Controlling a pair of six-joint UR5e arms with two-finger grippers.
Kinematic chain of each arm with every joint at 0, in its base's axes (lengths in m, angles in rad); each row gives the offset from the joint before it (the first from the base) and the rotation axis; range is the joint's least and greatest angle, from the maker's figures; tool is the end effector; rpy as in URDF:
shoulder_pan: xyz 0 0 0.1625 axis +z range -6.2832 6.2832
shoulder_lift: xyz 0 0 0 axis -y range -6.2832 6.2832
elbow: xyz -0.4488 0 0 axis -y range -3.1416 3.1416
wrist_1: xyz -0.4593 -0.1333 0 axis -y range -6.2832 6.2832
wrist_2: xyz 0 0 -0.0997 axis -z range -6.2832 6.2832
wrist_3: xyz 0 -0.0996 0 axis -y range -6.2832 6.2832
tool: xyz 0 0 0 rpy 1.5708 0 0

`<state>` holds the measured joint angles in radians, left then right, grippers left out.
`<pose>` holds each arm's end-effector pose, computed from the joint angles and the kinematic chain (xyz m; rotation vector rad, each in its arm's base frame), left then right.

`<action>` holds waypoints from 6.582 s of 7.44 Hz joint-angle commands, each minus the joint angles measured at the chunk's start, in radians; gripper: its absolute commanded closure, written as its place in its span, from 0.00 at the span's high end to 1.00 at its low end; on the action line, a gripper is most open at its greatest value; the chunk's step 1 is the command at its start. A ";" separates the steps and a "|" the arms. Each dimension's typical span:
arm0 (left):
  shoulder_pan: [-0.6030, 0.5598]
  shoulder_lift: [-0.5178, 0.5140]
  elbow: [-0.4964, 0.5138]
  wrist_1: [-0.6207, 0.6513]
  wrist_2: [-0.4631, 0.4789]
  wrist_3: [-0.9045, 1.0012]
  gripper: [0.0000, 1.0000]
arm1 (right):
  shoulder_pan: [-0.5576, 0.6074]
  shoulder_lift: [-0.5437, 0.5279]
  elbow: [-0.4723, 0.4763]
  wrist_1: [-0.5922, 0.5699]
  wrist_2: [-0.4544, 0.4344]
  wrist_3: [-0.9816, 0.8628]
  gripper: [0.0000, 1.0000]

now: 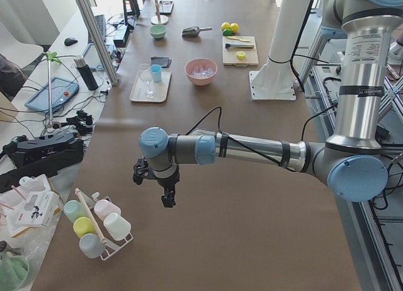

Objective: Put ice in cup with scoop

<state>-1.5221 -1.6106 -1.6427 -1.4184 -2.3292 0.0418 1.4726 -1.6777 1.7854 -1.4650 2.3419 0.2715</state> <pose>-0.0369 -0.5735 0.6360 -0.0413 0.7583 0.0707 0.0125 -0.5251 0.6080 0.0582 -0.7923 0.0818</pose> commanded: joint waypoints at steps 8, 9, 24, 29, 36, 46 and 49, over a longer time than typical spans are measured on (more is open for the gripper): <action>0.219 -0.012 0.108 -0.564 0.002 0.083 0.98 | 0.000 -0.002 0.011 -0.002 -0.010 0.009 1.00; 0.261 -0.011 0.113 -0.635 0.004 0.108 0.98 | 0.002 -0.005 0.015 0.000 -0.007 0.009 1.00; 0.764 -0.224 -0.048 -0.778 0.071 0.121 0.99 | -0.328 -0.088 0.088 0.380 -0.100 0.518 0.99; 0.938 -0.282 -0.043 -0.901 0.304 0.124 0.99 | -0.492 -0.088 0.088 0.391 -0.237 0.599 0.98; 1.042 -0.414 0.035 -0.890 0.422 0.147 0.99 | -0.655 -0.111 0.022 0.609 -0.426 0.819 0.97; 0.979 -0.500 0.122 -0.827 0.363 0.081 0.99 | -0.715 -0.155 0.022 0.667 -0.454 0.877 0.26; 0.993 -0.508 0.162 -0.885 0.375 0.082 0.99 | -0.716 -0.157 0.026 0.667 -0.452 0.876 0.00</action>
<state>-0.5401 -2.1134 -1.5091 -2.2565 -1.9632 0.1252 0.7569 -1.8332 1.8072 -0.7977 1.8884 1.1489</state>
